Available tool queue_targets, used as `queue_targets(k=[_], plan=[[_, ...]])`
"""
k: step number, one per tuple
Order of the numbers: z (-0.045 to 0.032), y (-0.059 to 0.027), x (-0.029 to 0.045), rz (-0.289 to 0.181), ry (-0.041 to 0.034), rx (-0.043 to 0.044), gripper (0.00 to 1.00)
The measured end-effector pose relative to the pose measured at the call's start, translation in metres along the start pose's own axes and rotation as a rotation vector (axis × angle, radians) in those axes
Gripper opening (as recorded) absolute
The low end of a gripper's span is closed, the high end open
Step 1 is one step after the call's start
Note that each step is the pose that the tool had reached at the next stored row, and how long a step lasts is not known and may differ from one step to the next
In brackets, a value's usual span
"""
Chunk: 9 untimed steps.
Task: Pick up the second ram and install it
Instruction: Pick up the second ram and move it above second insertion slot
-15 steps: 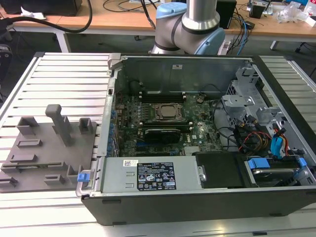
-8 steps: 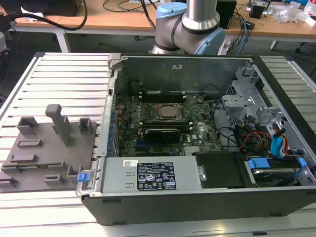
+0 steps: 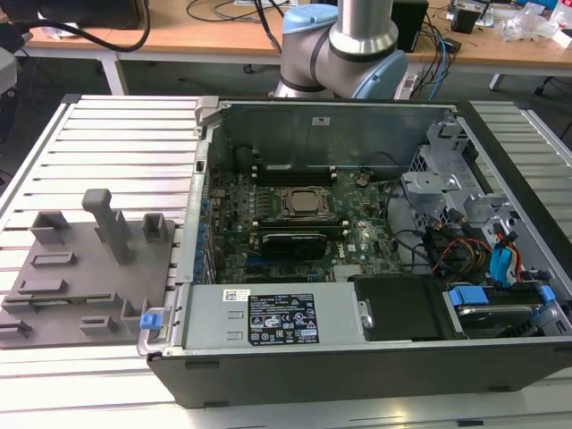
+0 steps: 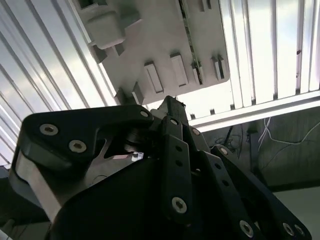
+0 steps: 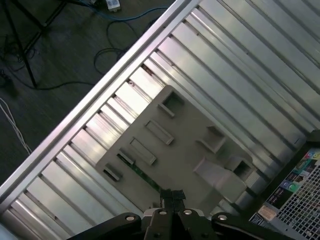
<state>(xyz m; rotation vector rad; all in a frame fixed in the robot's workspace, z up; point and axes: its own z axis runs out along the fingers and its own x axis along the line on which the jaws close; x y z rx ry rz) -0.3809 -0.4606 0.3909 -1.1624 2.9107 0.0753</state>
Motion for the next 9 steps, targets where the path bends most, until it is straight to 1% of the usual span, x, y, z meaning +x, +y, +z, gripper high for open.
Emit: queue_targets(k=[5,6,9], plan=[[0.0000,0.0000,0.0000,-0.065,0.0028,-0.0016,0.11],[0.0000,0.0000,0.0000,-0.100,0.0042,-0.0024,0.11],[0.0000,0.0000,0.0000,-0.143,0.0061,-0.0034,0.11]])
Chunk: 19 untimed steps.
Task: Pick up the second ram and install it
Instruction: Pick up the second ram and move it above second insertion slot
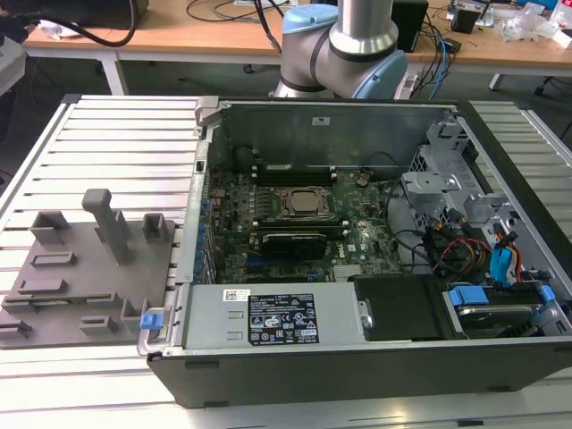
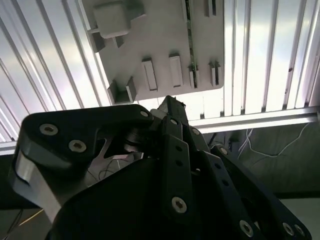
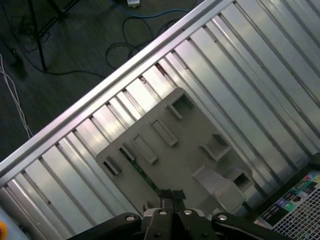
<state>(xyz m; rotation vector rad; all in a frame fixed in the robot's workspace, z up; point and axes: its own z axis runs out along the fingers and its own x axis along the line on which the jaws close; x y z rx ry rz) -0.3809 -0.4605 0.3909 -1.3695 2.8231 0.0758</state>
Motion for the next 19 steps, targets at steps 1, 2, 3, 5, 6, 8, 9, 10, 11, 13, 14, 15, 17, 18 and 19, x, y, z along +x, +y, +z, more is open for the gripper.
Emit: queue_targets(k=[1,2,3,5,6,8,9,10,11,13,14,15,17,18,19], plan=[[0.0000,0.0000,0.0000,-0.009,0.0004,-0.0001,0.11],[0.0000,0.0000,0.0000,-0.023,0.0011,-0.0004,0.11],[0.0000,0.0000,0.0000,-0.031,0.0015,-0.0006,0.11],[0.0000,0.0000,0.0000,-0.050,0.0023,-0.0010,0.11],[0.0000,0.0000,0.0000,-0.071,0.0032,-0.0015,0.11],[0.0000,0.0000,0.0000,-0.101,0.0045,-0.0022,0.11],[0.0000,0.0000,0.0000,-0.126,0.0055,-0.0028,0.11],[0.0000,0.0000,0.0000,-0.134,0.0059,-0.0029,0.11],[0.0000,0.0000,0.0000,-0.142,0.0062,-0.0031,0.11],[0.0000,0.0000,0.0000,-0.168,0.0074,-0.0037,0.11],[0.0000,0.0000,0.0000,-0.179,0.0080,-0.0040,0.11],[0.0000,0.0000,0.0000,-0.185,0.0082,-0.0041,0.11],[0.0000,0.0000,0.0000,-0.214,0.0095,-0.0047,0.11],[0.0000,0.0000,0.0000,-0.229,0.0101,-0.0050,0.11],[0.0000,0.0000,0.0000,-0.237,0.0105,-0.0052,0.11]])
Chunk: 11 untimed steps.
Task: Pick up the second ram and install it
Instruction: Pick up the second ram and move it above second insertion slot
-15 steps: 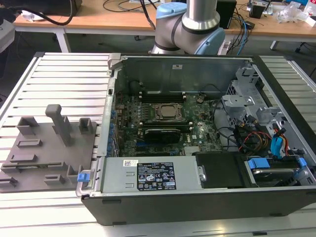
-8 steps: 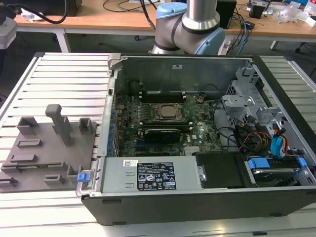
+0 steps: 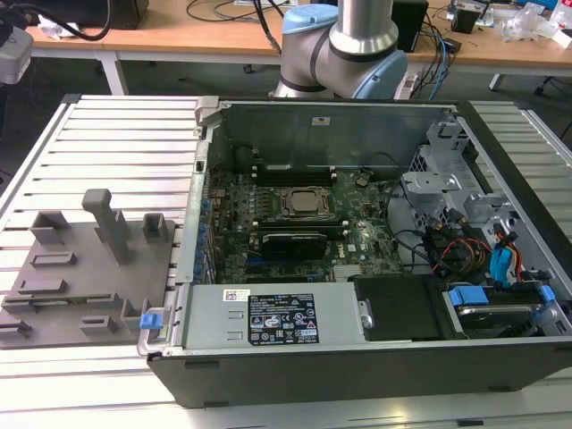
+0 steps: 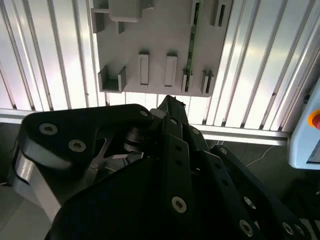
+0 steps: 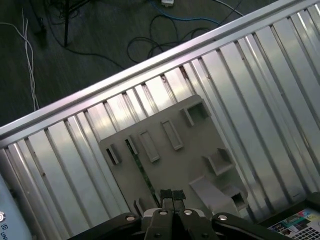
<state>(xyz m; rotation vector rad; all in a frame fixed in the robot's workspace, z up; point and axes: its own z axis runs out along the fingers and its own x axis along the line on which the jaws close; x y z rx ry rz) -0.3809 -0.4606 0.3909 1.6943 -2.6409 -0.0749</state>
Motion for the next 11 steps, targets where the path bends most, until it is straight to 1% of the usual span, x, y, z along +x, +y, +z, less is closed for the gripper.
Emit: queue_targets(k=[1,2,6,11], plan=[[0.0000,0.0000,0.0000,-0.007,0.0003,-0.0002,0.11],[0.0000,0.0000,0.0000,-0.030,0.0013,-0.0007,0.11],[0.0000,0.0000,0.0000,-0.060,0.0026,-0.0014,0.11],[0.0000,0.0000,0.0000,-0.111,0.0047,-0.0026,0.11]])
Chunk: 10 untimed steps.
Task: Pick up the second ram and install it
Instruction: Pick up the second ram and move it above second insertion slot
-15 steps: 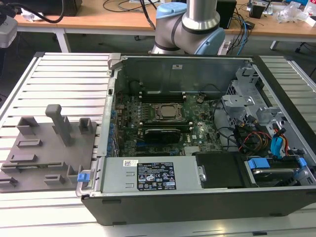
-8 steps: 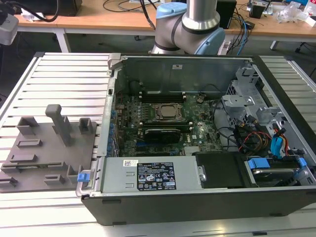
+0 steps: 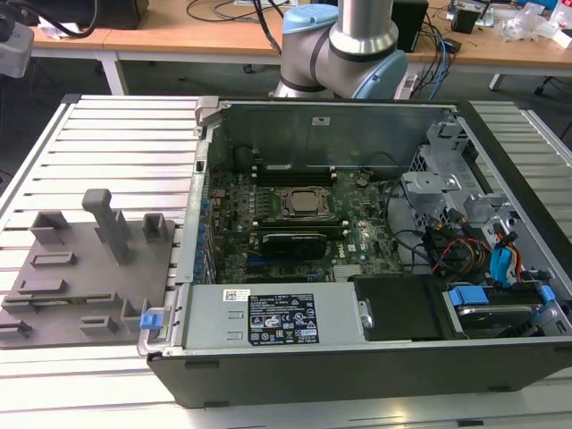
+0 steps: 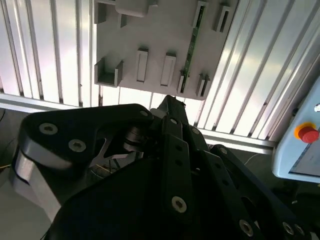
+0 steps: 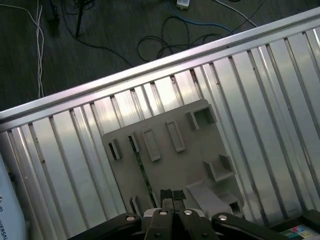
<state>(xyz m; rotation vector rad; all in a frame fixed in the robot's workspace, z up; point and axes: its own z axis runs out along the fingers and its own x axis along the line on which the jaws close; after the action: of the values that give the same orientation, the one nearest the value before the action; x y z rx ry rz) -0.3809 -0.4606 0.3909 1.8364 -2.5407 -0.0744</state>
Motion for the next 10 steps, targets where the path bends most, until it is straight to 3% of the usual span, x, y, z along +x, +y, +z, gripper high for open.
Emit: queue_targets(k=[5,10], plan=[[0.0000,0.0000,0.0000,-0.073,0.0030,-0.0017,0.11],[0.0000,0.0000,0.0000,-0.110,0.0049,-0.0025,0.11]])
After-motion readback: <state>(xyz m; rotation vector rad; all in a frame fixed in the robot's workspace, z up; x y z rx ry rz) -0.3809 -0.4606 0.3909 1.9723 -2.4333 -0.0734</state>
